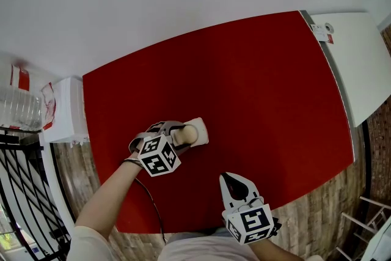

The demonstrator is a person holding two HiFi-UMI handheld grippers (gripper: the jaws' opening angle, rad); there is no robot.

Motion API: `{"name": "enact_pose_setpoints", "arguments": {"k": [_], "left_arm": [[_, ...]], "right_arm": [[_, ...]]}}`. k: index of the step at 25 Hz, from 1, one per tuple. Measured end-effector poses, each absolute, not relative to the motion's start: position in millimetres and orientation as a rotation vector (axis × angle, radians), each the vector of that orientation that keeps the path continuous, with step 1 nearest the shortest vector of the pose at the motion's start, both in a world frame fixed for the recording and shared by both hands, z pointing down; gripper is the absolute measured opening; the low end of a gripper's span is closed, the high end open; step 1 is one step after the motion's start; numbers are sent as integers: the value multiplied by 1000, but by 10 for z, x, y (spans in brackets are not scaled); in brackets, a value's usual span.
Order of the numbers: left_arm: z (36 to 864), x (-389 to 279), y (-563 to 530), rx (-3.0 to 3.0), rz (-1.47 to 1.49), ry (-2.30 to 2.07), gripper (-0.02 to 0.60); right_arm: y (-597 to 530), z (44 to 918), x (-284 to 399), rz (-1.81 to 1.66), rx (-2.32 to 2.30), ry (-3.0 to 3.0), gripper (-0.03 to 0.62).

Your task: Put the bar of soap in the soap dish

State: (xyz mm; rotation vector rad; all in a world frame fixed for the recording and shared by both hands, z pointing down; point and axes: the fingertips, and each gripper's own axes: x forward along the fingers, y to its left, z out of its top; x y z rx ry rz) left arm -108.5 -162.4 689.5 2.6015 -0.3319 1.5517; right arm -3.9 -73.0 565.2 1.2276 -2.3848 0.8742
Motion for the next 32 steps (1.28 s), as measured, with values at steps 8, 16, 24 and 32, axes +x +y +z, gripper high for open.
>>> {"name": "enact_pose_setpoints", "arguments": {"k": [8,16,24,32], "left_arm": [[6909,-1087,-1626,2599,1550,-290,267],[6904,-1092,-1625,2599,1538,-283,268],[6890,-1121,-1590,2588,1539,-251,268],[6795,-1134,-1590,2591,1514,-272,268]], "right_arm": [[-724,5664,-43,878,1232,-2384,-6],[-715,5663,-33,879,1229,-2387,-6],[-706,5666,-30,873,1223,-2388,-6],[-705,5616,-73,854,1207,-2406,-6]]}}
